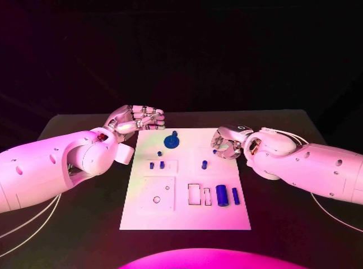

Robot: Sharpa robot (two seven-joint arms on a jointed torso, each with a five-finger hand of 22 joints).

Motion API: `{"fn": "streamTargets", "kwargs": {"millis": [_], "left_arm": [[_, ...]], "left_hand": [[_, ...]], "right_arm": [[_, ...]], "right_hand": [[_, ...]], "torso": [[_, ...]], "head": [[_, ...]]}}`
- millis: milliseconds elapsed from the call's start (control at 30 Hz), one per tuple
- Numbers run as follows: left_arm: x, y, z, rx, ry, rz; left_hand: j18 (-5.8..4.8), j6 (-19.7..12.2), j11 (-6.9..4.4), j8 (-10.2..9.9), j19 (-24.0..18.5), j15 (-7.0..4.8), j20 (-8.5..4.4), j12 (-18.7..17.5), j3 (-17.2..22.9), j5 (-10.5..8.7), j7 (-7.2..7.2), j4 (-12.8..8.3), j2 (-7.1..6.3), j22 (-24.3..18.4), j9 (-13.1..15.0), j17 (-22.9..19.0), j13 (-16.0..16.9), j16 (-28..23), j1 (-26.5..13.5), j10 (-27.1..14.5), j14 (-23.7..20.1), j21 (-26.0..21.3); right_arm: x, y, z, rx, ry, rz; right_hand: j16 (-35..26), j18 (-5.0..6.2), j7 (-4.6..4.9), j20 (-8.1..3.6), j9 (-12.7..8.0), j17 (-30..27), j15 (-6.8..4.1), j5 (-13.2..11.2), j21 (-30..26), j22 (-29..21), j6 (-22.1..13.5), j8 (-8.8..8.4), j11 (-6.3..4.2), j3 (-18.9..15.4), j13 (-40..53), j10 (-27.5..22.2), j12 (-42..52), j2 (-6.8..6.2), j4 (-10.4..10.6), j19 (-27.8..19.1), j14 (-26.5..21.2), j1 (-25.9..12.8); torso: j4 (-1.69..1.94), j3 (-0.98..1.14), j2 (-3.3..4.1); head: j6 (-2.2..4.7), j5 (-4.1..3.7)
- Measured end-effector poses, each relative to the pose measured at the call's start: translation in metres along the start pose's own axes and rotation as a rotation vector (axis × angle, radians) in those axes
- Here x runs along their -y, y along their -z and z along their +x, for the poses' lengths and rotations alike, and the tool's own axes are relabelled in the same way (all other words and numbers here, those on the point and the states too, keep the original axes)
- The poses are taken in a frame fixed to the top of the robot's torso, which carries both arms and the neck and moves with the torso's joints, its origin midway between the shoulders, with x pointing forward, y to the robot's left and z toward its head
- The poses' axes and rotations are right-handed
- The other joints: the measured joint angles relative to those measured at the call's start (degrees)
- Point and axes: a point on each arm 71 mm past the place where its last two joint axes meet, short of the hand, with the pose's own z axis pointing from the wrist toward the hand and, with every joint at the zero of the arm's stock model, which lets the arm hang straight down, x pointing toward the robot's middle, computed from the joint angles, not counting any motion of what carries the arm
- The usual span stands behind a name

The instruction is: Assemble the parts on the task board

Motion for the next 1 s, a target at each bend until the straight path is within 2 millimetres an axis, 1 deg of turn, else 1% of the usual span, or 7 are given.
{"fn": "streamTargets", "kwargs": {"millis": [267, 333, 467, 667, 733, 767, 1000], "left_arm": [[0.0002, 0.0003, 0.0002, 0.000, 0.001, 0.002], [0.0002, 0.0003, 0.0002, 0.000, 0.001, 0.002], [0.0002, 0.0003, 0.0001, 0.000, 0.002, 0.002], [0.0002, 0.0003, 0.0000, 0.001, 0.002, 0.002], [0.0002, 0.0004, 0.0000, 0.001, 0.002, 0.002], [0.0002, 0.0004, 0.0000, 0.001, 0.002, 0.002], [0.0002, 0.0004, -0.0001, 0.001, 0.002, 0.002]], "left_hand": [[0.00, 0.00, 0.01, 0.00, 0.00, -0.15, 0.00, 0.00, 0.00, 0.00, 0.00, 0.00, 0.00, -0.07, 0.00, 0.00, 0.00, 0.00, 0.00, 0.01, 0.16, -0.22], [0.00, 0.00, 0.20, 0.00, -0.01, -0.15, 0.00, 0.00, 0.00, 0.00, -0.01, 0.00, 0.00, -0.12, 0.00, 0.00, 0.01, 0.00, 0.00, 0.20, 0.16, -0.22], [0.00, 0.00, 0.20, 0.00, -0.01, -0.15, 0.00, 0.00, 0.00, 0.00, -0.01, 0.00, 0.00, -0.12, 0.01, 0.00, 0.01, -0.22, 0.00, 0.20, 0.15, -0.22], [0.00, 0.00, 0.20, 0.00, 0.01, -0.14, 0.02, 0.00, 0.00, 0.00, -0.01, 0.00, 0.22, -0.19, -0.05, 0.00, 0.01, -0.22, 0.22, 0.20, 0.15, -0.22], [0.00, 0.00, 0.20, 0.00, 0.20, -0.14, 0.21, 0.00, 0.00, 0.00, -0.01, 0.00, 0.22, -0.24, -0.05, 0.00, 0.01, -0.22, 0.22, 0.20, 0.14, -0.22], [0.01, 0.00, 0.20, 0.00, 0.20, -0.14, 0.21, 0.00, 0.00, 0.00, -0.01, 0.00, 0.22, -0.24, -0.05, 0.01, 0.01, -0.22, 0.22, 0.20, 0.14, -0.22], [0.00, 0.13, 0.20, 0.00, 0.33, -0.14, 0.09, 0.00, 0.19, 0.00, 0.11, -0.01, 0.22, -0.29, -0.04, 0.01, 0.01, -0.22, 0.22, 0.20, 0.14, -0.44]], "right_arm": [[-0.0017, -0.0024, 0.0031, -0.017, 0.014, 0.003], [-0.0024, -0.0029, 0.0034, -0.017, 0.015, 0.002], [-0.0045, -0.0039, 0.0041, -0.016, 0.017, -0.002], [-0.0053, -0.0046, 0.0047, -0.013, 0.020, -0.001], [-0.0056, -0.0048, 0.0049, -0.012, 0.023, 0.000], [-0.0059, -0.0049, 0.0051, -0.012, 0.024, 0.000], [-0.0082, -0.0056, 0.0060, -0.010, 0.041, 0.002]], "right_hand": [[0.50, 0.07, -0.11, -0.01, 0.43, 0.17, 0.00, 0.00, 0.41, 0.68, 0.71, 0.44, -0.20, 0.60, 0.02, 0.84, 0.31, 0.00, 0.08, -0.01, 0.00, 0.00], [0.55, 0.09, -0.52, -0.14, 0.70, 0.16, 0.00, 0.00, 0.82, 1.08, 1.21, 0.92, -0.38, 1.31, 0.04, 1.67, 0.55, 0.02, 0.00, 0.12, 0.00, 0.02], [0.88, 0.10, -0.93, -0.35, 1.44, 0.16, -0.21, 0.00, 2.10, 2.54, 2.22, 1.83, -1.00, 2.72, 0.13, 3.07, 0.78, 1.23, -0.34, 0.33, 0.21, 0.74], [1.33, 0.11, -1.45, -0.45, 2.38, 0.19, -0.94, 0.00, 3.21, 4.08, 3.34, 3.11, -1.48, 4.04, 0.13, 5.06, 0.96, 1.76, -0.72, 0.42, 0.30, 1.00], [1.62, 0.02, -1.70, -0.69, 2.84, 0.19, -1.26, -0.03, 3.67, 4.69, 3.82, 3.68, -1.14, 4.44, 0.15, 5.59, 1.38, 2.16, -1.12, 0.53, 0.30, 1.34], [1.66, -0.72, -1.77, -1.02, 3.07, 0.19, -1.46, -0.04, 4.12, 5.14, 4.06, 3.93, -1.04, 4.71, 0.16, 5.70, 1.49, 2.35, -1.39, 0.52, 0.18, 1.26], [1.90, -0.75, -1.89, -1.18, 4.33, 0.38, -1.66, -0.32, 5.59, 6.93, 4.19, 4.89, -0.71, 6.10, 0.21, 6.06, 1.62, 2.96, -2.30, 0.66, 0.40, 1.43]], "torso": [[-0.02, 0.02, 0.02], [-0.04, 0.03, 0.02], [-0.07, 0.09, 0.02], [-0.10, 0.10, 0.03], [-0.10, 0.10, 0.03], [-0.10, 0.10, 0.02], [-0.10, 0.03, 0.01]], "head": [[-0.20, 0.23], [-0.26, 0.28], [-0.34, 0.30], [-0.52, 0.40], [-0.60, 0.41], [-0.61, 0.41], [-0.83, 0.32]]}}
